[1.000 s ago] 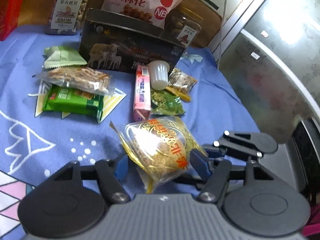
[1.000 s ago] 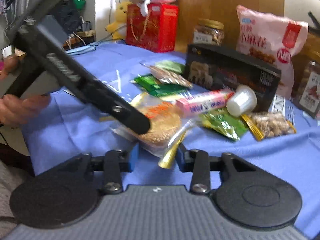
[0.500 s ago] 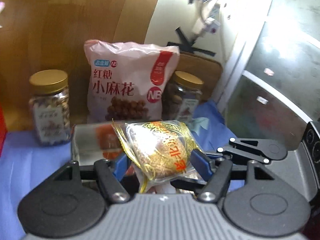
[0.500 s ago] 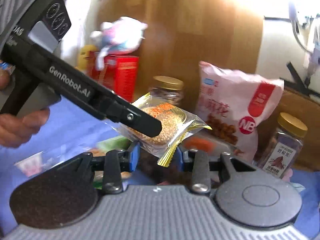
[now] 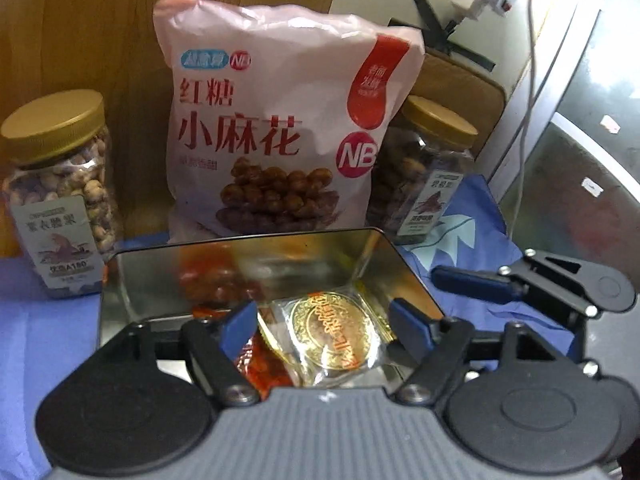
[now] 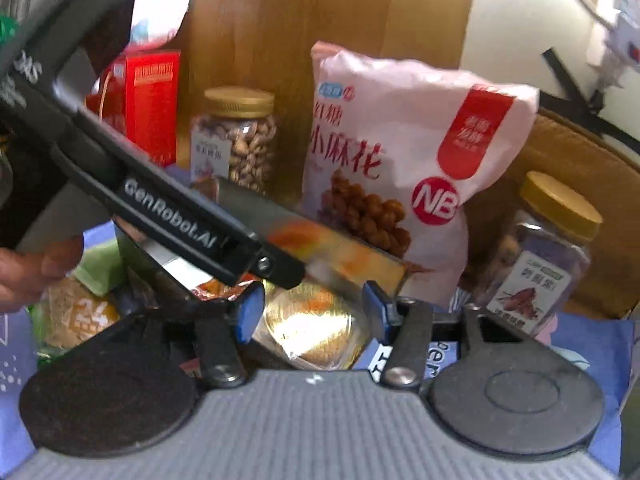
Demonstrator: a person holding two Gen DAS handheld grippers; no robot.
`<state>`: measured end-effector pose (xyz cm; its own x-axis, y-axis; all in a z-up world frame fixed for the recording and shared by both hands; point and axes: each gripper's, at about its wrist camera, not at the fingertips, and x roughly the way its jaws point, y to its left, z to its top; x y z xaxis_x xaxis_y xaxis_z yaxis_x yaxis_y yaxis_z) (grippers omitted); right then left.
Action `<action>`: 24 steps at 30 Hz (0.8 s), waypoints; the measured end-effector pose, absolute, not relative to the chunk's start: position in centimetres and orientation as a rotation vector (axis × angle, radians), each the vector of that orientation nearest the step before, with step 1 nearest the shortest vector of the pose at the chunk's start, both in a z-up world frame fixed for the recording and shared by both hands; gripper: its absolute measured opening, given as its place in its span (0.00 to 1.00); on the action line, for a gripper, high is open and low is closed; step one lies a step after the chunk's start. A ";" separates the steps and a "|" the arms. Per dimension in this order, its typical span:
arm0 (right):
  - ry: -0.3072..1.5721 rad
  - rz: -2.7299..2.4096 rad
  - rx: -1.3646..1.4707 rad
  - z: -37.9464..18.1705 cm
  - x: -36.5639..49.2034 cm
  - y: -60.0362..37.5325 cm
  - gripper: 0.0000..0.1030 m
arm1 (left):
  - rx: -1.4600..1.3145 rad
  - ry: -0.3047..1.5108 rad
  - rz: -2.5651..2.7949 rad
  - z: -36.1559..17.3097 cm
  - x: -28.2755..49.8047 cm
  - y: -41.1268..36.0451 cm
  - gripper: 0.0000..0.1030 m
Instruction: Organize snacks
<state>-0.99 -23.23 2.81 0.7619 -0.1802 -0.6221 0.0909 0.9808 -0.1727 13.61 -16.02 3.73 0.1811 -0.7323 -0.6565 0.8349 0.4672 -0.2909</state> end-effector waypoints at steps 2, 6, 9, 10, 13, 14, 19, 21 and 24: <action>0.658 -0.152 -0.104 3.7 -2.3 -23.6 0.55 | 0.128 0.803 -1.135 4.7 12.9 -14.1 0.73; 0.608 -0.181 0.014 4.1 -6.3 -24.9 0.54 | 0.067 0.755 -1.197 6.5 10.9 -9.4 0.75; 0.637 -0.233 0.095 2.5 -8.3 -26.2 0.54 | 0.035 0.749 -1.233 6.6 9.2 -6.7 0.75; 0.650 -0.256 0.135 1.7 -8.6 -26.9 0.54 | 0.026 0.753 -1.243 6.3 8.7 -6.1 0.75; 0.666 -0.293 0.353 -0.7 -8.7 -29.6 0.54 | 0.007 0.777 -1.244 5.5 7.4 -4.7 0.75; 0.669 -0.291 0.429 -1.5 -8.5 -30.4 0.52 | 0.002 0.787 -1.235 5.2 7.1 -4.2 0.75; 0.691 -0.253 0.473 -4.0 -8.1 -26.6 0.46 | -0.022 0.791 -1.179 5.1 7.0 -0.9 0.75; 0.700 -0.172 0.483 -4.2 -8.0 -24.0 0.46 | -0.033 0.810 -1.151 4.9 7.2 0.0 0.75; 0.695 -0.091 0.419 -3.8 -8.2 -20.1 0.46 | -0.043 0.837 -1.149 4.3 6.7 0.9 0.75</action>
